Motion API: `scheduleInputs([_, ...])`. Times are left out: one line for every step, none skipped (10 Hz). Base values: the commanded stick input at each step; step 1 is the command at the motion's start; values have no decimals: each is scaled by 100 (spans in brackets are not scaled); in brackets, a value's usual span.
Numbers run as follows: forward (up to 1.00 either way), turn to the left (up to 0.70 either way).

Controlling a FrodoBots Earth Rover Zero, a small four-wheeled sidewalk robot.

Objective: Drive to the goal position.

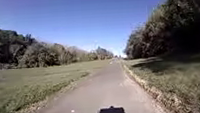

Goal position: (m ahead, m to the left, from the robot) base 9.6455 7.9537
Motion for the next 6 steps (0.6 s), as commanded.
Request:
scheduleInputs([50, 0])
scheduleInputs([50, 0])
scheduleInputs([50, 0])
scheduleInputs([50, 0])
scheduleInputs([50, 0])
scheduleInputs([50, 0])
